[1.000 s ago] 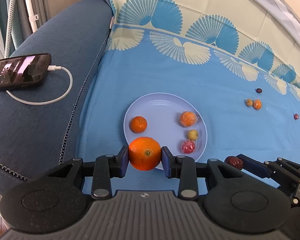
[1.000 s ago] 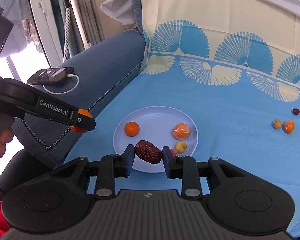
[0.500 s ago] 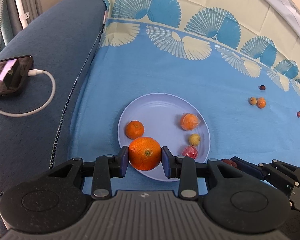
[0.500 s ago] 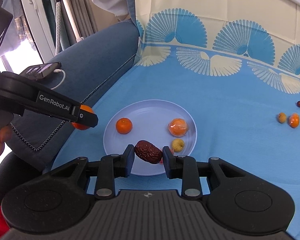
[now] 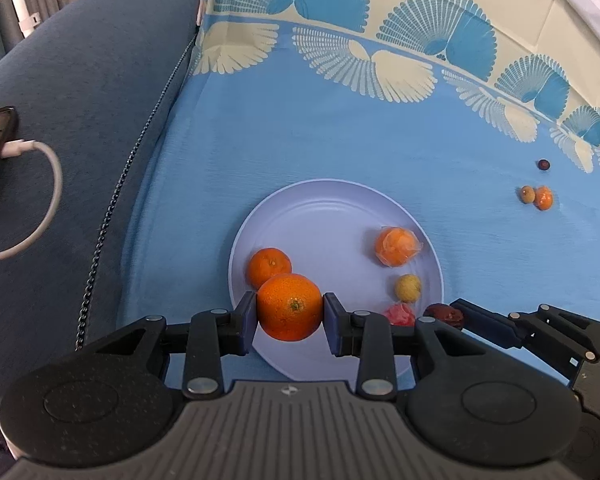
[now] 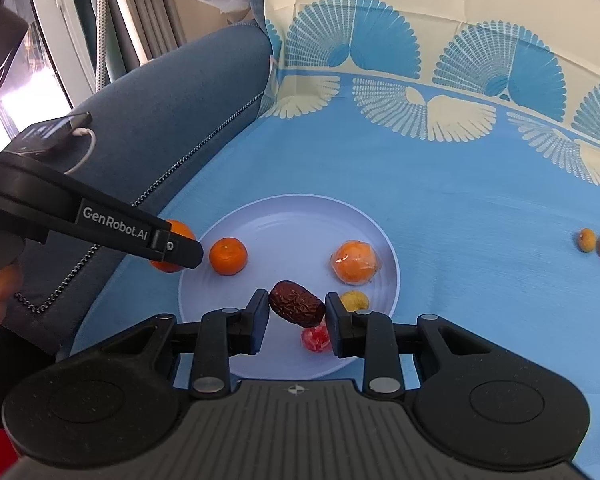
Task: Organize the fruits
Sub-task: 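Carry the mandarin and date over the plate and open both tools to release them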
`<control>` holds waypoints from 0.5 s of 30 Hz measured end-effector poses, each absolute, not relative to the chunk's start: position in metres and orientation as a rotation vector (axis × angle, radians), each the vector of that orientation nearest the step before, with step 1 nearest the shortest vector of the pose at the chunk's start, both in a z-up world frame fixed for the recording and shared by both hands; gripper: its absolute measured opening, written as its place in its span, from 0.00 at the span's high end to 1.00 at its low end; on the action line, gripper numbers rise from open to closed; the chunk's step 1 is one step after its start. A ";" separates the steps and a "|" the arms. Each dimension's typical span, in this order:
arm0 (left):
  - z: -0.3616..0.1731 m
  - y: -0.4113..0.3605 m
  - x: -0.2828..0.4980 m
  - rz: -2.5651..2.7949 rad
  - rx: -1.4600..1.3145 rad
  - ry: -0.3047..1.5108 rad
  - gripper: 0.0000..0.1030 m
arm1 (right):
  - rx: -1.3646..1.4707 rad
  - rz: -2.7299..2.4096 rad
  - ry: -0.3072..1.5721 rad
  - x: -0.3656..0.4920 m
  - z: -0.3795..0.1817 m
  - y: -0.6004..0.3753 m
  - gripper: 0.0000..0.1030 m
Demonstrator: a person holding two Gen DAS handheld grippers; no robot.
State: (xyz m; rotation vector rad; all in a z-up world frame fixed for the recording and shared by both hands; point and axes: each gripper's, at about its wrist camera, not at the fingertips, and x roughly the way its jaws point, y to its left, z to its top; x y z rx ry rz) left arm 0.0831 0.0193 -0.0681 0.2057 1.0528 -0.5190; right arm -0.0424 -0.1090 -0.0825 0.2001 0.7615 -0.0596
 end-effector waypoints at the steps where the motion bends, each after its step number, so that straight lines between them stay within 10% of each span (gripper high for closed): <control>1: -0.070 0.018 0.085 -0.519 0.208 1.055 0.63 | 0.201 -0.057 0.764 -0.040 -0.084 -0.109 0.69; 15: -0.100 0.002 0.105 -0.513 0.260 1.095 0.63 | 0.166 -0.036 0.795 -0.012 -0.105 -0.113 0.69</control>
